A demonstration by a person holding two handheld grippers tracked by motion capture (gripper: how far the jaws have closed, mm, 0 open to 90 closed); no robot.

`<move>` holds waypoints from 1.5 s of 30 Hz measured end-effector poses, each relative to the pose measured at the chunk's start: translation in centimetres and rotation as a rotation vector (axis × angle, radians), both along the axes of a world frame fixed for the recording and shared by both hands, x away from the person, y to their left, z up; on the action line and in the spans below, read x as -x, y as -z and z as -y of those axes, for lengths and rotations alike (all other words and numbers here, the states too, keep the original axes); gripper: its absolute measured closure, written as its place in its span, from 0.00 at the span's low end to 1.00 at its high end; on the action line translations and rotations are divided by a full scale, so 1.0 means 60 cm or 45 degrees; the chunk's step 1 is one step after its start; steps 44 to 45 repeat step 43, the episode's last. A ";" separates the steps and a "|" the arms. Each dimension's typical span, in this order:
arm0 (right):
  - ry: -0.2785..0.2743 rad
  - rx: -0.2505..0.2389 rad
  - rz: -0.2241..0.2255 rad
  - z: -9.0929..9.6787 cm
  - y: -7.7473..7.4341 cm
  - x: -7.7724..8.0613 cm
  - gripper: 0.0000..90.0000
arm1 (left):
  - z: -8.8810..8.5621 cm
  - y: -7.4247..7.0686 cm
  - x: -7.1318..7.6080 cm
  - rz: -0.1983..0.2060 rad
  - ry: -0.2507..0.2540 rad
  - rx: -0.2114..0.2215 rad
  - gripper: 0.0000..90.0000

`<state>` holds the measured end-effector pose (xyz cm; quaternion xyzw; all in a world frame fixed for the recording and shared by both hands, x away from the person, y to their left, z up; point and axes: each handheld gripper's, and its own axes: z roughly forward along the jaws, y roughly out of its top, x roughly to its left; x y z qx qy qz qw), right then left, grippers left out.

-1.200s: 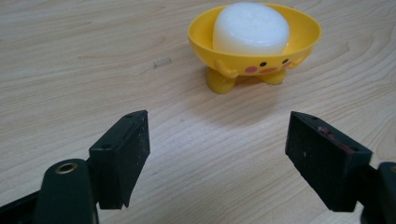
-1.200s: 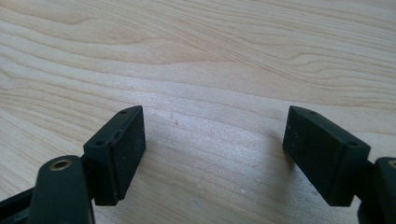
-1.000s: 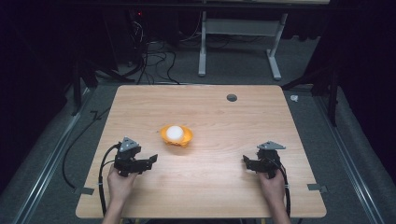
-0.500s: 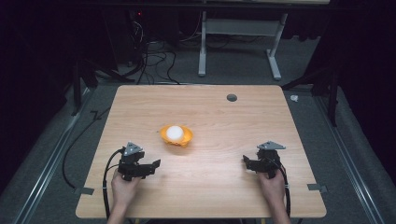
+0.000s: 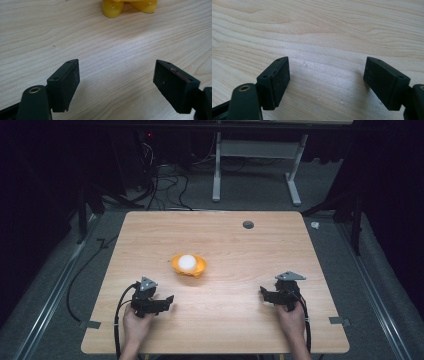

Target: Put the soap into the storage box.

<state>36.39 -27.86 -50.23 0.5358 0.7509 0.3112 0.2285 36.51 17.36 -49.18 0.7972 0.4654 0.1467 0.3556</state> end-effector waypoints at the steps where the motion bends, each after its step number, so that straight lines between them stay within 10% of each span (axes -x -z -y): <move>1: 0.000 0.000 0.000 0.000 0.000 0.000 0.24 | 0.001 0.002 0.000 0.002 -0.001 -0.010 0.24; 45: -0.002 0.001 0.001 0.000 0.000 0.000 0.24 | 0.010 0.026 0.003 0.091 -0.022 -0.064 0.19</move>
